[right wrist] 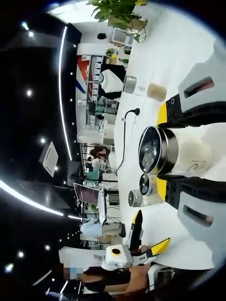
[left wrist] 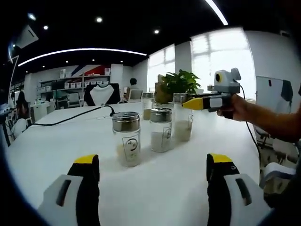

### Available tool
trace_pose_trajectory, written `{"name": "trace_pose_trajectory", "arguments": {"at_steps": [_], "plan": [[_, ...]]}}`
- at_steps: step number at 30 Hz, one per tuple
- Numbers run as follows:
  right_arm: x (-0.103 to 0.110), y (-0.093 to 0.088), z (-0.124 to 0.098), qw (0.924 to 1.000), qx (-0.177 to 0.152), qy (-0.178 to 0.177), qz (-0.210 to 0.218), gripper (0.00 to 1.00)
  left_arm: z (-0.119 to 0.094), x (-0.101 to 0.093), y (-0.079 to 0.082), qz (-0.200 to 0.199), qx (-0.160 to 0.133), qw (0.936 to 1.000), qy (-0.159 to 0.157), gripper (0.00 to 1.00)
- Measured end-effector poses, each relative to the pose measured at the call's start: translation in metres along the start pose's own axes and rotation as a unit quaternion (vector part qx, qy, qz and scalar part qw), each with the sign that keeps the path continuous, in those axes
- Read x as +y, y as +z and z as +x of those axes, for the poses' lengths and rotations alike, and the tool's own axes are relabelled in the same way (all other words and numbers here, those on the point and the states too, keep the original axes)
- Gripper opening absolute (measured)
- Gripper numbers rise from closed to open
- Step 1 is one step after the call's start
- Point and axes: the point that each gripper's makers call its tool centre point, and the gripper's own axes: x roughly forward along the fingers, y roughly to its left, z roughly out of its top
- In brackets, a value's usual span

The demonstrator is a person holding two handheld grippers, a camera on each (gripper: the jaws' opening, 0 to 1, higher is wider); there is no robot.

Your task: Rotate the seasoning bottle until the label or dispensing opening points toward the visible target arrow and the bottle remains upright within the marked orientation range

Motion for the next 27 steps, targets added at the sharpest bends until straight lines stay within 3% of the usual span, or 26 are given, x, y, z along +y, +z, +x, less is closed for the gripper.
{"name": "trace_pose_trajectory", "arguments": {"at_steps": [4, 9, 17, 27], "plan": [[-0.008, 0.029, -0.005, 0.9982, -0.05, -0.03, 0.016, 0.54, -0.001, -0.002, -0.001, -0.001, 0.0, 1.0, -0.002, 1.0], [-0.013, 0.051, -0.009, 0.9964, -0.072, -0.042, 0.017, 0.55, -0.003, -0.003, 0.003, -0.008, -0.009, 0.9999, -0.002, 1.0], [-0.033, 0.056, 0.002, 0.9948, -0.074, -0.064, 0.029, 0.53, -0.004, -0.002, 0.004, -0.006, -0.009, 0.9999, -0.001, 1.0], [-0.078, 0.049, 0.027, 0.9925, -0.045, -0.111, 0.022, 0.43, -0.008, 0.006, 0.004, -0.002, -0.011, 0.9999, 0.012, 1.0]]}}
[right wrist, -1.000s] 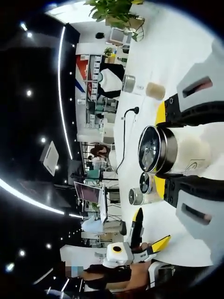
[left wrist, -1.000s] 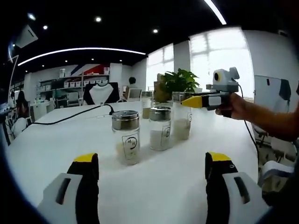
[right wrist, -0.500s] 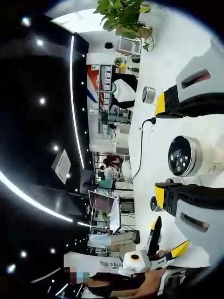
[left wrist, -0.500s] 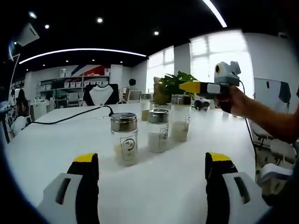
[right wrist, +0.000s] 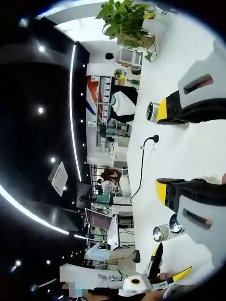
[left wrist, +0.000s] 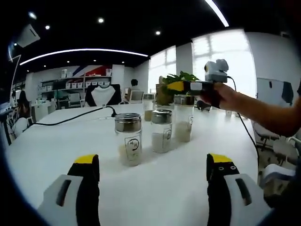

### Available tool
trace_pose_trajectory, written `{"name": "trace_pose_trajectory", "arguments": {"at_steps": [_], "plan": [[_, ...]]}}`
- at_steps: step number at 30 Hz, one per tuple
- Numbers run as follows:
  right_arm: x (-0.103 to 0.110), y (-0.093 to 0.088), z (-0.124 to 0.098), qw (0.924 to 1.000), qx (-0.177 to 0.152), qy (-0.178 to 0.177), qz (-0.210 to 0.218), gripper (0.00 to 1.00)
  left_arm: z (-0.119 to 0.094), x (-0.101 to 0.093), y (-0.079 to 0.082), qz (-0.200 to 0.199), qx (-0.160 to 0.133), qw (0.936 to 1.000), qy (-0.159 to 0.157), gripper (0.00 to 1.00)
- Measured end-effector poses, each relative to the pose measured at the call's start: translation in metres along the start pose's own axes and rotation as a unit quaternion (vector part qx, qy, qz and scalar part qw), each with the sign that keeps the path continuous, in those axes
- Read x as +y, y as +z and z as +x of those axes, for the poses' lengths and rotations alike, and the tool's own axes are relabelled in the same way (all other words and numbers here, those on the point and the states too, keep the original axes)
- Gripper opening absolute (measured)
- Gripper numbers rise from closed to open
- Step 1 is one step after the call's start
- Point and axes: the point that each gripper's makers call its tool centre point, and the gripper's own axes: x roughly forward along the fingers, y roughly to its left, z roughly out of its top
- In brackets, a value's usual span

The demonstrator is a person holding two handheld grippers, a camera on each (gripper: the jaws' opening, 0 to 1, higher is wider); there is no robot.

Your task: Rotate the seasoning bottle until the label or dispensing opening points toward the visible target arrow and the bottle remains upright within the marked orientation range

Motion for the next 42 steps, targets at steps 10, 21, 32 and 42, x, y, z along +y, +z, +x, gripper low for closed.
{"name": "trace_pose_trajectory", "arguments": {"at_steps": [10, 21, 32, 42], "plan": [[-0.039, -0.008, 0.036, 0.9985, 0.006, -0.05, 0.019, 0.43, 0.006, 0.005, 0.0, 0.0, 0.004, 1.0, -0.001, 1.0], [-0.081, -0.045, 0.083, 0.9949, 0.042, -0.089, 0.022, 0.46, 0.011, 0.001, -0.008, 0.002, 0.017, 0.9998, -0.009, 1.0], [-0.098, -0.053, 0.111, 0.9943, 0.032, -0.098, 0.025, 0.45, 0.016, 0.005, -0.005, 0.005, 0.02, 0.9998, -0.008, 1.0], [-0.1, -0.056, 0.116, 0.9936, 0.032, -0.103, 0.033, 0.38, 0.019, 0.003, -0.006, 0.005, 0.023, 0.9997, -0.009, 1.0]]}}
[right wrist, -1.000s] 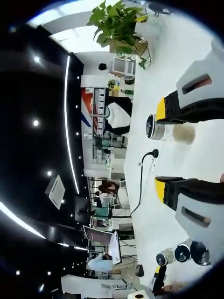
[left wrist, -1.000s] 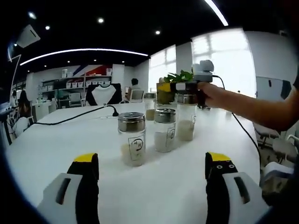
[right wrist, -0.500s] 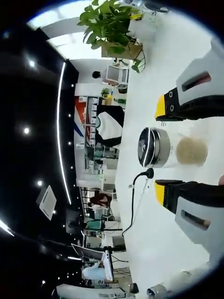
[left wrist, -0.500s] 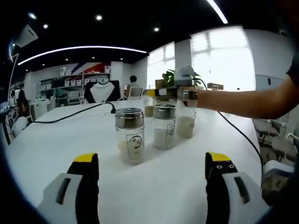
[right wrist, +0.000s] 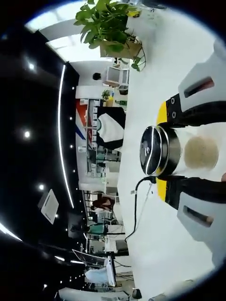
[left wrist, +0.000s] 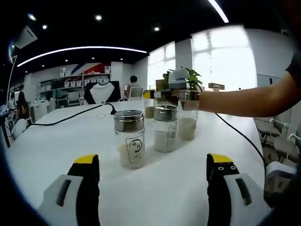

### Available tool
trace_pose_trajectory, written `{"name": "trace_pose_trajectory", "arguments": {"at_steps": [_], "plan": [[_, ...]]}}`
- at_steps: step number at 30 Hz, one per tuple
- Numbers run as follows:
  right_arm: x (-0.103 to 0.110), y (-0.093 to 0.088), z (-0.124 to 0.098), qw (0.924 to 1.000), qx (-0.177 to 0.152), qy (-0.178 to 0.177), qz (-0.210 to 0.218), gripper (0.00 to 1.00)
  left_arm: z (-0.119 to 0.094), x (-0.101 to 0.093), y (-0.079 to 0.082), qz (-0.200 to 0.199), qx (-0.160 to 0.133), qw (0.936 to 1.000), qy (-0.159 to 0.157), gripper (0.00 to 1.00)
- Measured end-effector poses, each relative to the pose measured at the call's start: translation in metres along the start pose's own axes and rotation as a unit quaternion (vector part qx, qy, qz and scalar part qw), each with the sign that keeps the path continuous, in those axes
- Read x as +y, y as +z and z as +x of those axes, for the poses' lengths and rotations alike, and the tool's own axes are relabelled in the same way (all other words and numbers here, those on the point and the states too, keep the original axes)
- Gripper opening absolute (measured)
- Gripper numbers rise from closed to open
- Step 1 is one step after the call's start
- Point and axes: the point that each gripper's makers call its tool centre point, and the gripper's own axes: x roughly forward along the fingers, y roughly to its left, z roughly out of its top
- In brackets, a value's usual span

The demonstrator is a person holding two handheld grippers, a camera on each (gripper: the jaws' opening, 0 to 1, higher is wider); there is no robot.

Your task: Rotate the seasoning bottle until the label or dispensing opening points toward the visible target arrow and the bottle remains upright within the marked orientation range

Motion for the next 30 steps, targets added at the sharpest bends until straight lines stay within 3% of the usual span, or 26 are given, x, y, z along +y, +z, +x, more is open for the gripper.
{"name": "trace_pose_trajectory", "arguments": {"at_steps": [4, 11, 15, 20, 30], "plan": [[0.001, 0.001, -0.001, 0.9999, 0.006, 0.005, 0.01, 0.37, 0.001, -0.002, 0.001, 0.0, -0.001, 1.0, -0.003, 1.0], [0.007, 0.005, -0.011, 0.9995, 0.013, 0.017, -0.025, 0.37, 0.0, -0.004, 0.001, -0.001, -0.003, 1.0, -0.006, 1.0], [0.003, 0.018, -0.027, 0.9998, -0.001, 0.018, -0.008, 0.37, -0.002, -0.005, 0.001, -0.001, -0.007, 0.9999, -0.008, 1.0], [-0.001, 0.027, -0.046, 0.9998, -0.001, 0.006, -0.02, 0.37, -0.003, -0.005, 0.003, -0.011, -0.015, 0.9998, -0.008, 0.98], [-0.012, 0.024, -0.091, 0.9994, 0.001, -0.026, -0.021, 0.37, -0.009, -0.016, 0.01, 0.0, -0.022, 0.9996, -0.015, 0.96]]}}
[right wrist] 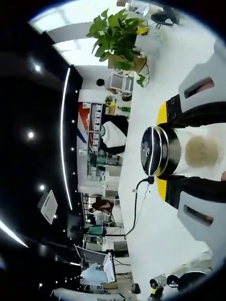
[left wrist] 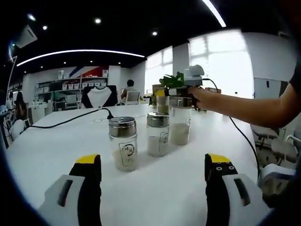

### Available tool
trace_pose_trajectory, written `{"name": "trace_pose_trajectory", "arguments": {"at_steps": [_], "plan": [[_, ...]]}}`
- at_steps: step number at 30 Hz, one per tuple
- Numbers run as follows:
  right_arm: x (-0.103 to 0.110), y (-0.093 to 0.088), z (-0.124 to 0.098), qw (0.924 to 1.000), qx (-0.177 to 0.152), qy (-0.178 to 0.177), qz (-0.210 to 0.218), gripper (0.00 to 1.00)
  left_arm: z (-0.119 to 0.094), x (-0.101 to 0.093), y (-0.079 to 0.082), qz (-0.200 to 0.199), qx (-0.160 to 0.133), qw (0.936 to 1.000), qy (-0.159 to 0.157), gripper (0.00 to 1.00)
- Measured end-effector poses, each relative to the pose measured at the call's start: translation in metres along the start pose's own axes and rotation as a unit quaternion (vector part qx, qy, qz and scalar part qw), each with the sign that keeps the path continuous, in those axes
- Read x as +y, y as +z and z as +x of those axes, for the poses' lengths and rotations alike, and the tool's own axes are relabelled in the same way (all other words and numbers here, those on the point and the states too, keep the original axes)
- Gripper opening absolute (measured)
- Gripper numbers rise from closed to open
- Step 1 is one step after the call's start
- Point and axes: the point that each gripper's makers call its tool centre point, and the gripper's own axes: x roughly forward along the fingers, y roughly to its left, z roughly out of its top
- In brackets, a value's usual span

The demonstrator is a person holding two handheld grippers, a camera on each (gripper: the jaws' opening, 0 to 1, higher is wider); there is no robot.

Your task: Rotate the seasoning bottle until the label or dispensing opening points toward the visible target arrow and the bottle remains upright within the marked orientation range

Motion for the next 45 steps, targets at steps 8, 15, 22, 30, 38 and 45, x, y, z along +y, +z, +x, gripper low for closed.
{"name": "trace_pose_trajectory", "arguments": {"at_steps": [8, 15, 22, 30, 38, 45], "plan": [[-0.003, -0.005, -0.036, 0.9999, -0.002, -0.013, 0.009, 0.37, -0.006, -0.012, 0.003, 0.006, -0.004, 0.9999, -0.008, 0.96], [-0.003, -0.01, -0.071, 0.9992, -0.005, -0.03, 0.025, 0.37, -0.008, -0.026, 0.002, 0.012, -0.007, 0.9997, -0.02, 0.96], [0.007, -0.013, -0.104, 0.9993, -0.002, -0.037, -0.005, 0.37, -0.008, -0.038, -0.001, 0.009, -0.005, 0.999, -0.042, 0.88], [0.028, -0.013, -0.14, 0.9992, -0.008, -0.039, 0.003, 0.37, -0.005, -0.061, 0.01, -0.009, -0.037, 0.9957, -0.084, 0.81], [0.058, -0.015, -0.171, 0.999, -0.007, -0.03, 0.031, 0.37, 0.001, -0.066, 0.011, -0.005, -0.035, 0.995, -0.093, 0.78], [0.1, -0.015, -0.183, 0.998, -0.01, 0.037, 0.05, 0.37, 0.006, -0.071, 0.01, 0.014, -0.027, 0.9929, -0.115, 0.73]]}}
